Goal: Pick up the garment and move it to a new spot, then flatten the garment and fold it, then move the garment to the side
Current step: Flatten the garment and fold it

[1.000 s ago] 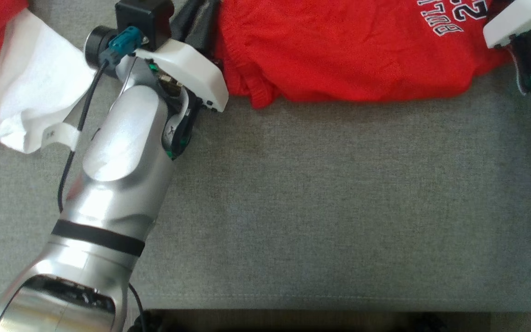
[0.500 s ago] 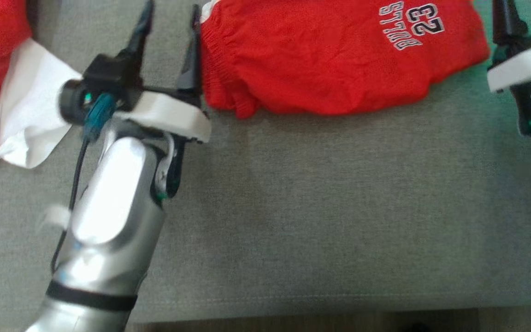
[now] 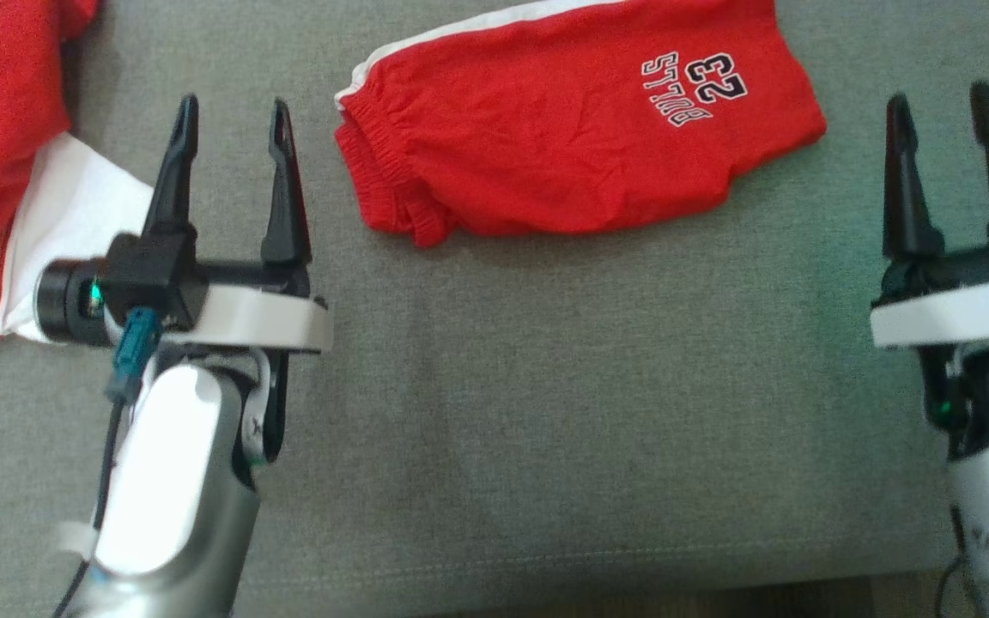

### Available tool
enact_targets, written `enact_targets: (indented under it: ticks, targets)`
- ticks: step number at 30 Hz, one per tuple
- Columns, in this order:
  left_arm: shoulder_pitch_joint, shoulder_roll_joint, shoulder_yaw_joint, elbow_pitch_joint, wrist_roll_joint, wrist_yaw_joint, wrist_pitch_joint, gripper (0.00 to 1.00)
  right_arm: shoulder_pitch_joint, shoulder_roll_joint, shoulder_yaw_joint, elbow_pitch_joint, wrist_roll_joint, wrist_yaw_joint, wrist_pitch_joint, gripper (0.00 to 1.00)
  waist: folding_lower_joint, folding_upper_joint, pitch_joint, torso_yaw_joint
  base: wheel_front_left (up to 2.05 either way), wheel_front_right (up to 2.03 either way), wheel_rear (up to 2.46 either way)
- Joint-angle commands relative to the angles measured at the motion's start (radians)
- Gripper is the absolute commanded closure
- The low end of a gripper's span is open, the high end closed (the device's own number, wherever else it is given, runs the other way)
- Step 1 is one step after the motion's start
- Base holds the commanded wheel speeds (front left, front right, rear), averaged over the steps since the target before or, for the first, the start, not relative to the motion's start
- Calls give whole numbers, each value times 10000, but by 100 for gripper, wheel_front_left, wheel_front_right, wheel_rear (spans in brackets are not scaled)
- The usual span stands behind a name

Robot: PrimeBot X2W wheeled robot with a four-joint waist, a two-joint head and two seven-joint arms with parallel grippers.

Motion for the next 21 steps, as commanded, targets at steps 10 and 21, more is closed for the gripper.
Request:
enact_targets:
  ticks: [10,21]
  targets:
    - [849,329,528,-459,175,66,-50,0,1617,761,-378,-1737,-318,65,810,0,0,-1,-426,-100,0,0,0]
    - [1094,212,745,-551,188,80,-51,0,1796,914,-524,-2060,-289,65,1041,0,0,-1,-444,-91,0,0,0]
